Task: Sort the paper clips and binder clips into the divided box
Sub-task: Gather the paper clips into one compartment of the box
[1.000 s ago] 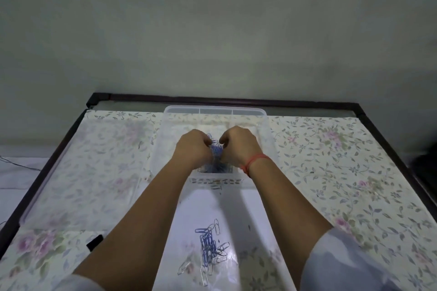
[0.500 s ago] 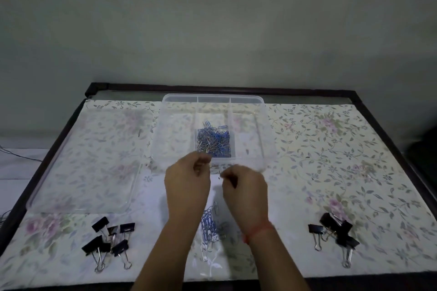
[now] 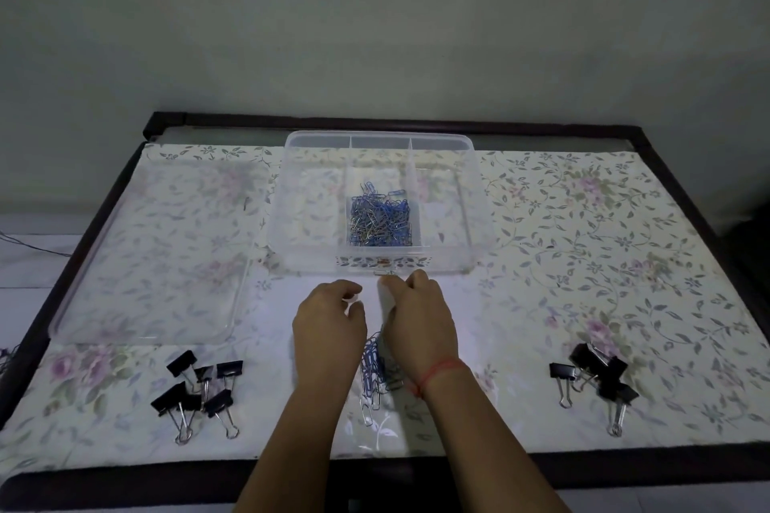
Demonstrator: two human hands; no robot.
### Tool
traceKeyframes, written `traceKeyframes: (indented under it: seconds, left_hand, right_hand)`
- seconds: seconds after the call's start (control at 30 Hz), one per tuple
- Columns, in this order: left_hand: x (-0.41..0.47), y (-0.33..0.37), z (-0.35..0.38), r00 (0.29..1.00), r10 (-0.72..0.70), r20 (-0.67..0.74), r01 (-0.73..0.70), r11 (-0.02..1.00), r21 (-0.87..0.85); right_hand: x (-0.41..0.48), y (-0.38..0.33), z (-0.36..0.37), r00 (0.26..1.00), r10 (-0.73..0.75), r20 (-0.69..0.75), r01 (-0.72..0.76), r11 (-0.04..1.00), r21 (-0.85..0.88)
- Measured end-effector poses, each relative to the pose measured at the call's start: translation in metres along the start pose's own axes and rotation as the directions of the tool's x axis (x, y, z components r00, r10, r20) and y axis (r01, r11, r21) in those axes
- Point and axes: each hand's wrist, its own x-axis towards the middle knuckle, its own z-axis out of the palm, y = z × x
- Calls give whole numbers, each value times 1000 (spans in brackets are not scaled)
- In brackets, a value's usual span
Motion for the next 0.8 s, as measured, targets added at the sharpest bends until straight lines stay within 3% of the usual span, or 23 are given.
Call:
traceKeyframes:
  seconds: [0.27, 0.43, 0.53, 0.67, 0.8]
  left_hand:
    - [3, -2, -2, 1000, -18, 13, 18, 1000, -19]
    - [-1, -8, -20, 997, 3, 82, -9, 997, 79]
    - [-2, -12, -25, 984, 26, 178, -57, 983, 173]
    - [-11, -20, -27, 929, 31, 369, -131, 960, 248]
    - [-31, -33, -42, 882, 56, 468, -244, 903, 352]
  right_hand:
    - [0, -1, 0, 1000, 3, 5, -3, 1000, -12]
    - [-9, 9, -8, 1000, -12, 17, 11, 1000, 20]
    - [-8, 6, -6, 999, -50, 14, 49, 998, 43]
    - [-24, 4, -1, 988, -114, 107, 112, 993, 27]
    - [-50, 14, -17, 974, -134, 180, 138, 990, -13]
